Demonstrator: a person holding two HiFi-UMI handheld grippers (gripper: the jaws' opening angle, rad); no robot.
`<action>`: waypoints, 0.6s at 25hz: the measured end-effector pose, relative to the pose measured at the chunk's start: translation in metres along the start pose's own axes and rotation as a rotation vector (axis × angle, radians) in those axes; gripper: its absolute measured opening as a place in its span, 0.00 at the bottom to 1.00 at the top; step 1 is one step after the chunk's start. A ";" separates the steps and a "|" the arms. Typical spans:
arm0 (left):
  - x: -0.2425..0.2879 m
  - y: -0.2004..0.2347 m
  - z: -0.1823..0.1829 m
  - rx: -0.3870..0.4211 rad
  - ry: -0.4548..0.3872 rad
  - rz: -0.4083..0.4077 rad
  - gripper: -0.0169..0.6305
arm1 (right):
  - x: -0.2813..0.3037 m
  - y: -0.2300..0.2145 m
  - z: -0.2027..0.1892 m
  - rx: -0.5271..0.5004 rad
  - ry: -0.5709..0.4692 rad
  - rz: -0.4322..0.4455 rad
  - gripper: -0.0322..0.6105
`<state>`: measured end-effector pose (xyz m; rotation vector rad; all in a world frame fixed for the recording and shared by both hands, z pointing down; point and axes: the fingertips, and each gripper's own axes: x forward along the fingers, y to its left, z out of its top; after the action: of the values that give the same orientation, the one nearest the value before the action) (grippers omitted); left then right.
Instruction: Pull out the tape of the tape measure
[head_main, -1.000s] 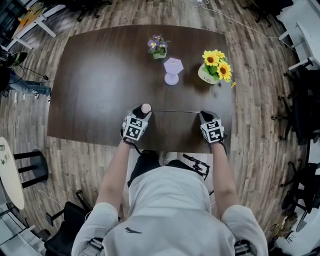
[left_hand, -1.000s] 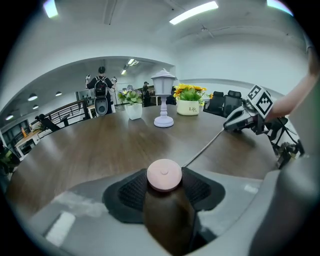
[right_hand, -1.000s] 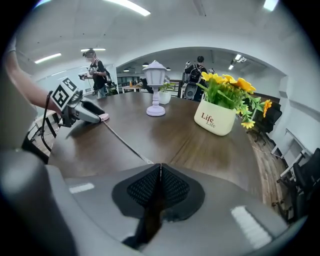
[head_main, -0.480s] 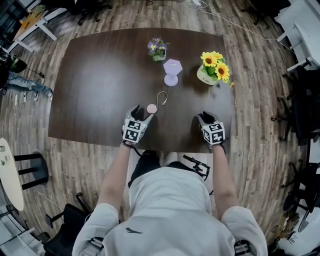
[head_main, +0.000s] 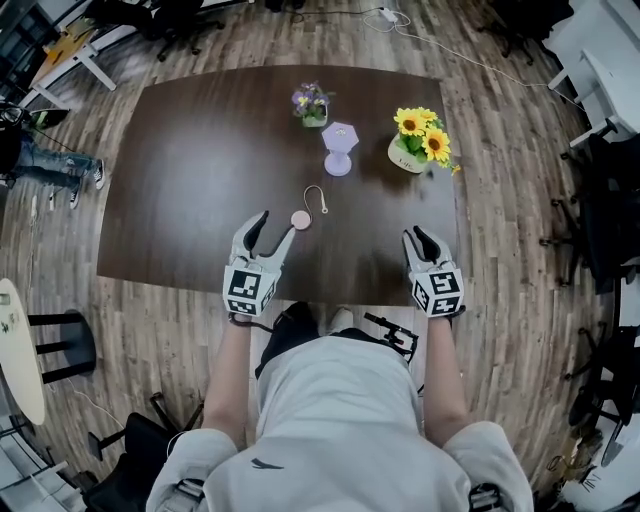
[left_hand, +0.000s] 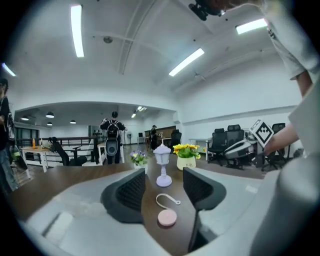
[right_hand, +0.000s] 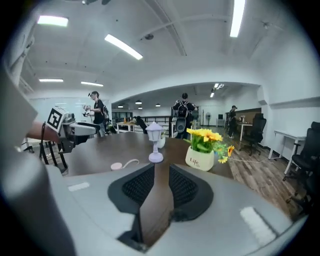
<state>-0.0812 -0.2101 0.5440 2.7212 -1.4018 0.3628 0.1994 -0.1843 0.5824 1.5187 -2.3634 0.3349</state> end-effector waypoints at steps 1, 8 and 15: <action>-0.009 -0.003 0.014 0.002 -0.036 0.007 0.40 | -0.009 0.005 0.014 -0.002 -0.038 -0.001 0.18; -0.069 -0.007 0.059 -0.118 -0.202 0.109 0.04 | -0.067 0.032 0.081 -0.023 -0.237 -0.020 0.10; -0.091 -0.007 0.068 -0.118 -0.240 0.150 0.04 | -0.099 0.033 0.102 -0.079 -0.278 -0.067 0.05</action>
<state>-0.1138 -0.1443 0.4565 2.6416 -1.6319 -0.0426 0.1940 -0.1241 0.4497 1.6973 -2.4896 0.0132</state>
